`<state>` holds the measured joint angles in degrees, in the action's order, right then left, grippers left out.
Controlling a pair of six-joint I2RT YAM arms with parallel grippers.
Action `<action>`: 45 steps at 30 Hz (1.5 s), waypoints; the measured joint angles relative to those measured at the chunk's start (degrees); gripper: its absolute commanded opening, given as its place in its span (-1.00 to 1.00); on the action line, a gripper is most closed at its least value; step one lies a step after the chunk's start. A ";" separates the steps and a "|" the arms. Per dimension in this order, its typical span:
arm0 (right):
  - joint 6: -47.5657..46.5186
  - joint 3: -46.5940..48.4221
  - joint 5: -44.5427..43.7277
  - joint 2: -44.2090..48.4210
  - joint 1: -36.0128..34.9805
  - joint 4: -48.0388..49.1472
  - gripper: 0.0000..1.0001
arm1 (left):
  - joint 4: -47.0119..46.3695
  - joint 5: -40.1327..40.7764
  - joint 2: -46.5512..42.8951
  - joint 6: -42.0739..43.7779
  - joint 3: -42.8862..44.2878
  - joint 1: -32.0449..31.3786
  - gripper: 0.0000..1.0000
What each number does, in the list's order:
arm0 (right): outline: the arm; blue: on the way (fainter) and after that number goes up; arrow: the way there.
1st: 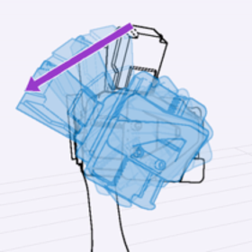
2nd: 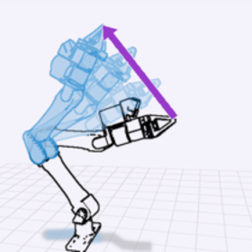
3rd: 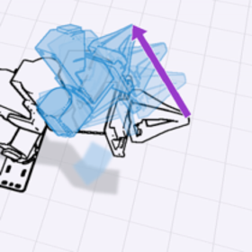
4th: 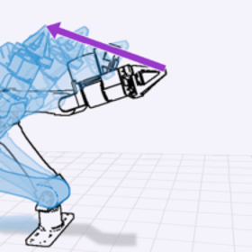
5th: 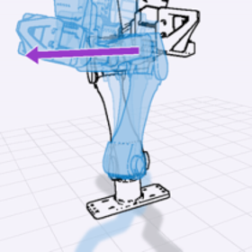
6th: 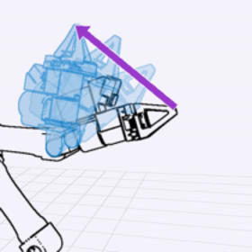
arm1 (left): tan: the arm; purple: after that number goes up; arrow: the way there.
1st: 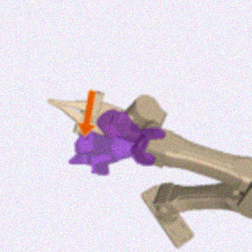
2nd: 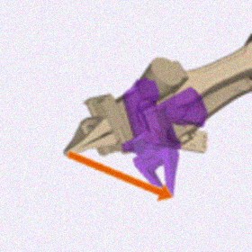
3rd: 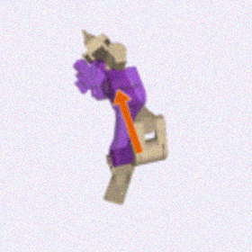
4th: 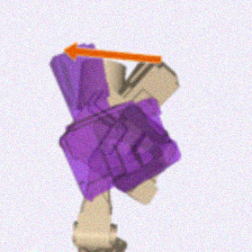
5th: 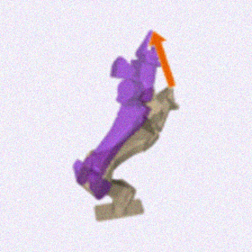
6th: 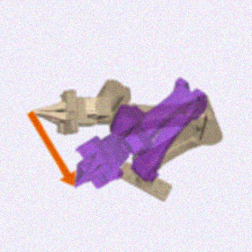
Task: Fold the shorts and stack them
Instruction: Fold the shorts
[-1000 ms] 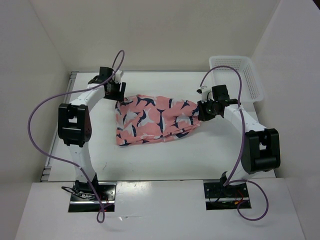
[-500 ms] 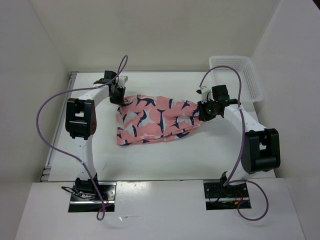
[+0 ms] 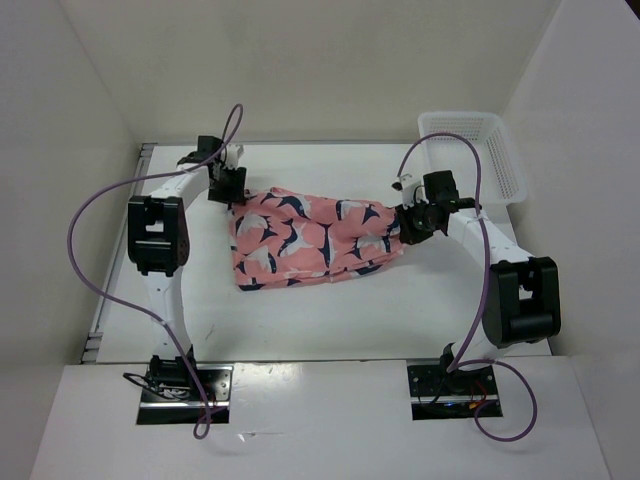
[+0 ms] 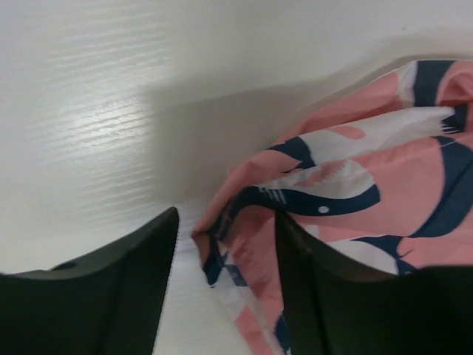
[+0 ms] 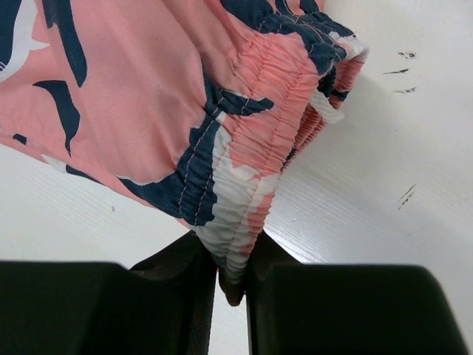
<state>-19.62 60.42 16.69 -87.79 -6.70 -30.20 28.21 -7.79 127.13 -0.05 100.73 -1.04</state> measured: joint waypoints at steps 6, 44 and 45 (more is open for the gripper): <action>0.02 0.44 0.11 -0.48 0.00 -0.76 -1.00 | 0.48 -3.28 -1.07 -0.11 -0.02 -2.05 0.61; 1.64 3.34 1.46 -1.70 0.00 -0.90 -1.00 | 7.58 -13.92 16.90 -0.17 30.49 -24.46 0.42; 1.77 3.34 1.53 -1.70 0.00 -0.90 -1.00 | 7.50 -13.51 17.31 -0.20 30.75 -24.92 0.45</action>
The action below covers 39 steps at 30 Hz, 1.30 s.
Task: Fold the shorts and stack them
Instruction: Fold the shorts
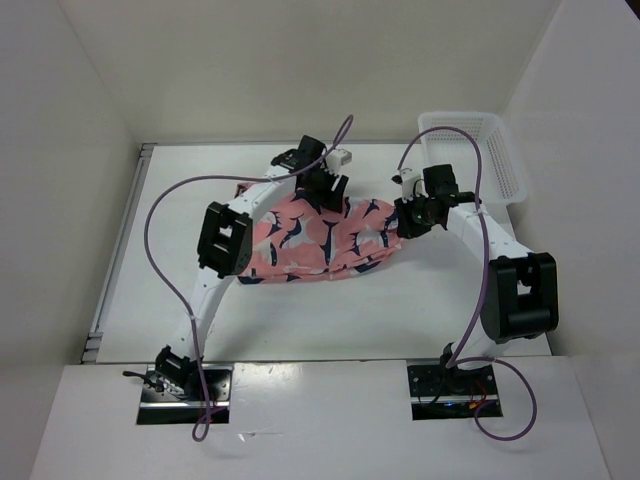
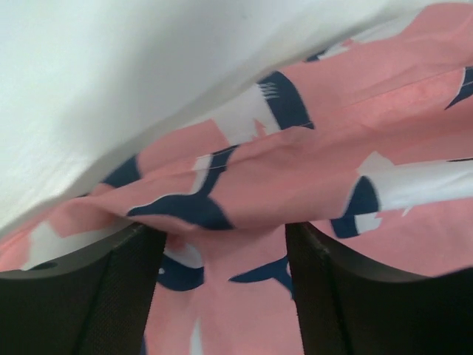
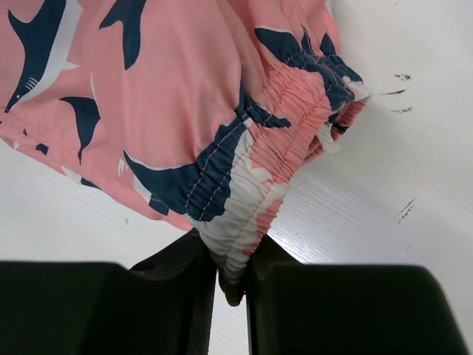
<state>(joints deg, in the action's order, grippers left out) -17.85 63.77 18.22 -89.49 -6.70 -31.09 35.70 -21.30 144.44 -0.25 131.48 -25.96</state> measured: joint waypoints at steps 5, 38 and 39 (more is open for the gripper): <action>0.31 0.31 -0.07 0.00 0.00 -0.20 -1.00 | 0.44 1.84 1.31 0.02 0.22 -2.16 0.56; -6.14 16.28 -6.51 2.69 1.62 -7.56 -1.00 | -3.93 5.53 -30.01 0.02 -47.06 11.82 0.58; -6.29 16.79 -6.75 2.69 1.62 -7.82 -1.00 | -4.15 4.17 -29.29 0.00 -46.77 11.67 0.49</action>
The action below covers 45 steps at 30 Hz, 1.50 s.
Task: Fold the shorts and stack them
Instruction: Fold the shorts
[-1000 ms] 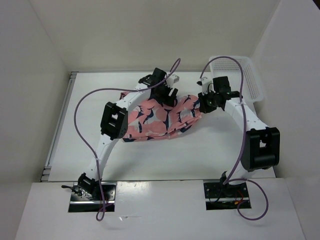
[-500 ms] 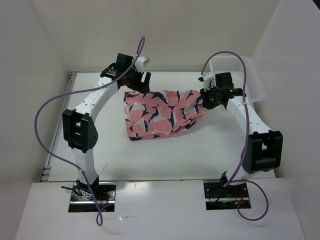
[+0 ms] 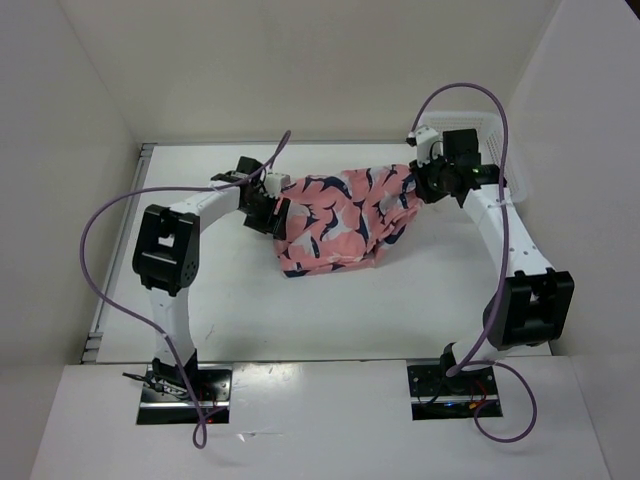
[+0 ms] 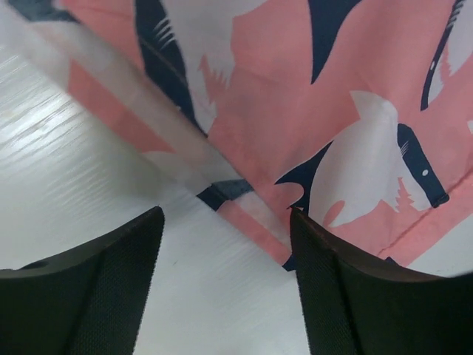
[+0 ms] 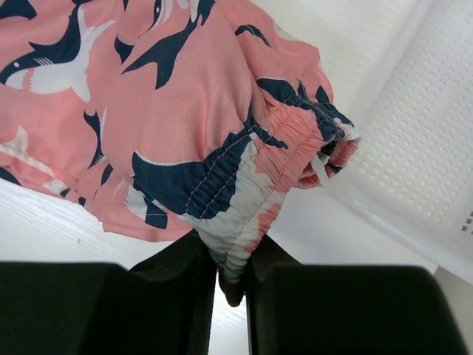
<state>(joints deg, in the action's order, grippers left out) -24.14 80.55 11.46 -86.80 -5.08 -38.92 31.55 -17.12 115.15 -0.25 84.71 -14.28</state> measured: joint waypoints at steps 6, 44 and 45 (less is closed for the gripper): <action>-0.07 2.08 -0.59 -0.15 -0.02 -1.53 -1.00 | -1.11 -7.93 7.65 -0.11 5.62 -1.33 -0.58; -5.84 23.23 -16.09 -28.52 -37.99 -4.85 -0.75 | -1.07 -15.13 15.21 -0.13 16.46 -2.03 -0.77; -5.99 23.17 -15.76 -28.85 -38.18 -4.96 -0.35 | -1.05 -15.17 15.26 -0.15 16.46 -2.03 -0.75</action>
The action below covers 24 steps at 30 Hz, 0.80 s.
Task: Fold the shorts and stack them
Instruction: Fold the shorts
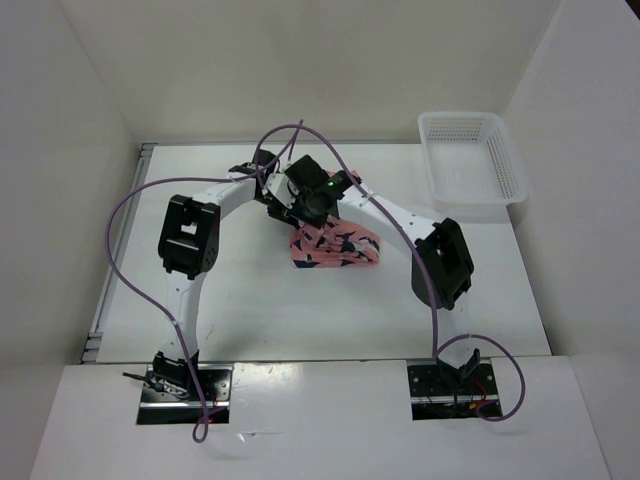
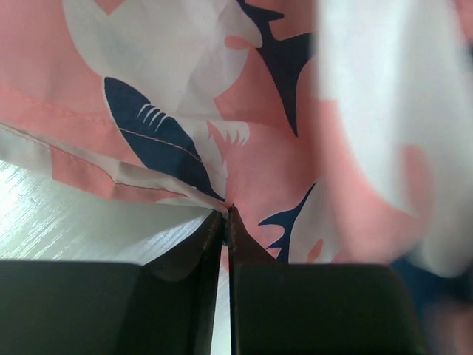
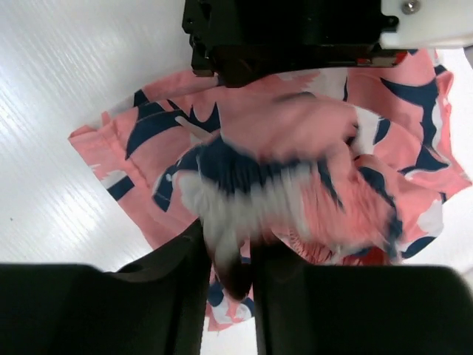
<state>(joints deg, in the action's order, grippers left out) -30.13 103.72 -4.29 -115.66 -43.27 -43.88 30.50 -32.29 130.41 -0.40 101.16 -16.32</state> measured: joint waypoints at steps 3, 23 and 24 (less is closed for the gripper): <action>-0.59 0.00 0.33 -0.70 -0.15 0.11 0.06 | 0.20 0.11 0.04 -0.02 0.00 0.04 -0.61; 4.37 -11.67 -1.09 19.78 -2.23 2.67 -0.23 | 4.33 19.26 -7.80 0.17 1.18 6.49 0.65; 5.25 -12.79 -0.70 21.42 -0.11 3.04 -0.25 | 4.46 19.65 -9.33 0.20 1.33 7.43 0.70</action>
<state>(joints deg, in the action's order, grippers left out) -24.88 90.94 -4.99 -94.24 -43.38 -40.84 34.96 -12.64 121.08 -0.21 102.50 -8.88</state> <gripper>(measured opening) 0.406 0.817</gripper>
